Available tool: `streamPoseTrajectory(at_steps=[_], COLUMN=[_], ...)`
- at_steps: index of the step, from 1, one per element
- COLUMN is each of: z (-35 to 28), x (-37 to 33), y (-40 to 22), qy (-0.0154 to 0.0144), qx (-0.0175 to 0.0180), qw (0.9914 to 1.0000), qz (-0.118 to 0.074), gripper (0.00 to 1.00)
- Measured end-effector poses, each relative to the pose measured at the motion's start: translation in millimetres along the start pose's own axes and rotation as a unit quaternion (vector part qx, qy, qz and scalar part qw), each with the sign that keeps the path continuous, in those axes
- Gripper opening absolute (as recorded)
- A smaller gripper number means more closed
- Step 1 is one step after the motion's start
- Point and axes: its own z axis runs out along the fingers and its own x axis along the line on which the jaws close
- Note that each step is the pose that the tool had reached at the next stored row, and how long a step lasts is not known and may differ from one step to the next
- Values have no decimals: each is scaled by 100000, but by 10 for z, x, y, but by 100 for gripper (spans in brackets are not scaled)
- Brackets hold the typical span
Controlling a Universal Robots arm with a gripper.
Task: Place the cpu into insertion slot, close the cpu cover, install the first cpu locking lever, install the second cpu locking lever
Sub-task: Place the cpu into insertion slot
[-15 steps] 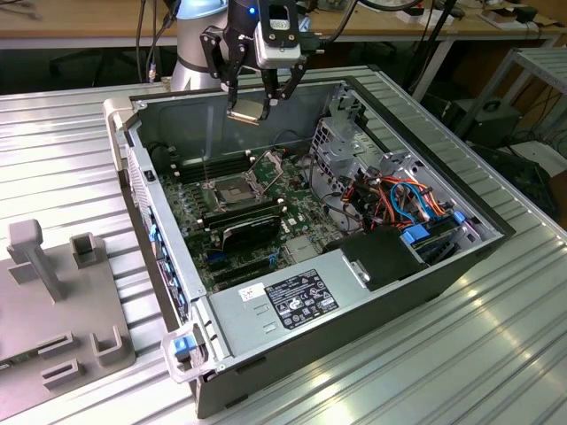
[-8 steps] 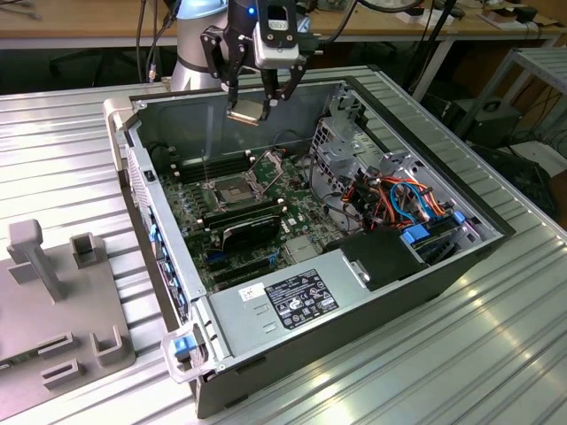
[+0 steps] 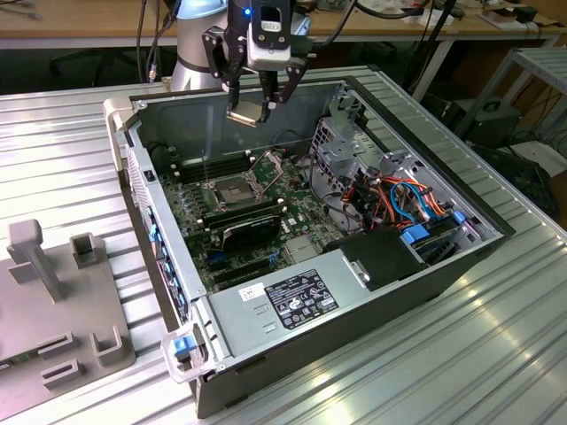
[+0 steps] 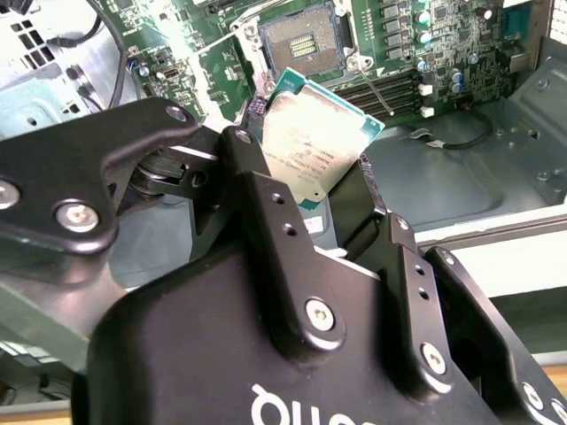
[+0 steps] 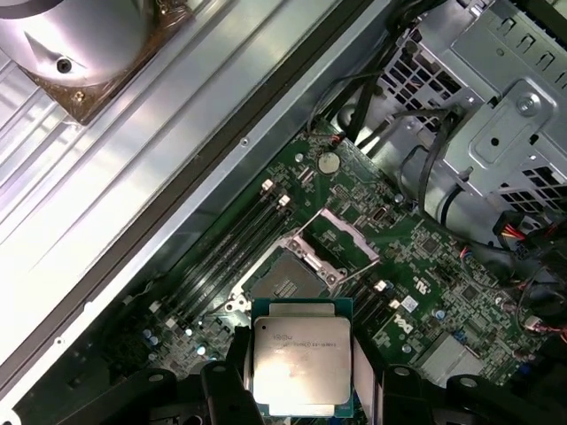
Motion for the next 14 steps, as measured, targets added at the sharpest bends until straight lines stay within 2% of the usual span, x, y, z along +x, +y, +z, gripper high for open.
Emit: streamPoseTrajectory(at_steps=[1,7,14], z=[1,6,11], x=[0,1,3], y=[0,-2,-3], qy=[-31,-73,-164], qx=[8,25,56], qw=[99998,99991,99952], qz=[631,1341,3093], gripper=[55,55,55])
